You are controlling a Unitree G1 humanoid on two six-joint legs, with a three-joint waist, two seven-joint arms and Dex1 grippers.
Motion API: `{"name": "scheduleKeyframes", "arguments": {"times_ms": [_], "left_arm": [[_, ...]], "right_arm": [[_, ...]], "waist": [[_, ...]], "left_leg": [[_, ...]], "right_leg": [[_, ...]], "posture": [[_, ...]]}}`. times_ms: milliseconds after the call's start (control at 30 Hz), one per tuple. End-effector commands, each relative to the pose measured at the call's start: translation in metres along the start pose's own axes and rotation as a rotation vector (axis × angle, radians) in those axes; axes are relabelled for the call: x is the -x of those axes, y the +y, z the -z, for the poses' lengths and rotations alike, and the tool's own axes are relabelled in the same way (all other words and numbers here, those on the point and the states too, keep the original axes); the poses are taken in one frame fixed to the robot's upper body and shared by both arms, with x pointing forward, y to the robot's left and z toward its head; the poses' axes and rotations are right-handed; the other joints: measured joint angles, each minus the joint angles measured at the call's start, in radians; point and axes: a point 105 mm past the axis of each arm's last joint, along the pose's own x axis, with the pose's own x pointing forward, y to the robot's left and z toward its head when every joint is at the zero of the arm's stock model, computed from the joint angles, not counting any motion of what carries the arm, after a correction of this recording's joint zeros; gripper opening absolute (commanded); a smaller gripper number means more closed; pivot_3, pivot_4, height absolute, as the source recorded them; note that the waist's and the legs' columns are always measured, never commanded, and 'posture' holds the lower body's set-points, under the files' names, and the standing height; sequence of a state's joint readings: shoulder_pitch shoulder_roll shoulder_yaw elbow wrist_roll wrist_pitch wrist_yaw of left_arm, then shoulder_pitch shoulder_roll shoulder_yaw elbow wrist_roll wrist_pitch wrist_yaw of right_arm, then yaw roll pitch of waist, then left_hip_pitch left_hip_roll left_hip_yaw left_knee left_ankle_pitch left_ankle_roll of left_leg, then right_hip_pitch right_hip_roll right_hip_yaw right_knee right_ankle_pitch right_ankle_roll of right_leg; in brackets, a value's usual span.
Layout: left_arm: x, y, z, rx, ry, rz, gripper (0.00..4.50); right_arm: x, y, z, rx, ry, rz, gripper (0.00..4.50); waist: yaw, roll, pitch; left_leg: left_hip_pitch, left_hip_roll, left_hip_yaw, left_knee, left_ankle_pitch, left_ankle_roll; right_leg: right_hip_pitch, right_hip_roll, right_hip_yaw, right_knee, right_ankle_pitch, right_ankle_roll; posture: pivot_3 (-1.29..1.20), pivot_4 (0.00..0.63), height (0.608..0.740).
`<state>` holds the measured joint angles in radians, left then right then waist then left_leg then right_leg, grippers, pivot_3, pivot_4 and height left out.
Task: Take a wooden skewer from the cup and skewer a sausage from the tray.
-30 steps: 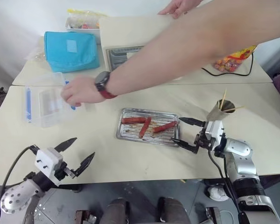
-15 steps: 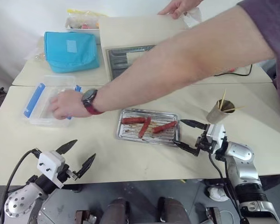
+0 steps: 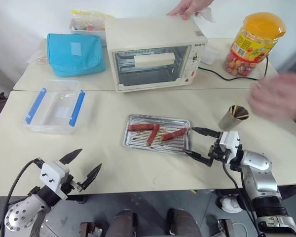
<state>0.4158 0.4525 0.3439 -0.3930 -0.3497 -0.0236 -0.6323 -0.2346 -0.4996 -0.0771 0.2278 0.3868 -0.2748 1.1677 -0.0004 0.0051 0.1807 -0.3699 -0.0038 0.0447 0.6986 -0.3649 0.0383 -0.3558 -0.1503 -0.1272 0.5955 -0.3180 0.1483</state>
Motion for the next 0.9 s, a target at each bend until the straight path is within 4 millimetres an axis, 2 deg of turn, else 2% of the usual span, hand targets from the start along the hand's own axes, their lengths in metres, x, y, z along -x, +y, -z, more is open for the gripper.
{"name": "scheduleKeyframes", "arguments": {"times_ms": [33,300,900], "left_arm": [[0.0001,-0.0021,-0.0093,-0.028,-0.028,0.014,4.43],[-0.004,-0.0037,-0.008,-0.02,-0.038,0.004,4.43],[-0.0092,-0.0002,-0.0111,-0.032,-0.048,0.012,4.43]], "right_arm": [[0.0047,-0.0011,-0.0096,0.024,-0.02,0.015,4.5],[0.0042,0.0046,-0.0103,0.02,-0.016,0.017,4.5],[0.0,0.0038,-0.0097,0.021,-0.023,0.021,4.5]], "waist": [[0.0,0.0,0.0],[0.001,0.0,0.0],[0.0,0.0,0.0]], "left_leg": [[0.0,0.0,0.0,0.0,0.0,0.0],[0.0,0.0,0.001,0.0,0.0,0.0],[0.0,0.0,0.001,0.0,0.0,0.0]], "right_leg": [[0.0,0.0,0.0,0.0,0.0,0.0],[0.0,0.0,0.0,0.0,0.0,0.0],[0.0,0.0,0.001,0.0,0.0,0.0]], "posture": [[0.0,0.15,0.74],[0.0,0.15,0.74],[0.0,0.15,0.74]]}}
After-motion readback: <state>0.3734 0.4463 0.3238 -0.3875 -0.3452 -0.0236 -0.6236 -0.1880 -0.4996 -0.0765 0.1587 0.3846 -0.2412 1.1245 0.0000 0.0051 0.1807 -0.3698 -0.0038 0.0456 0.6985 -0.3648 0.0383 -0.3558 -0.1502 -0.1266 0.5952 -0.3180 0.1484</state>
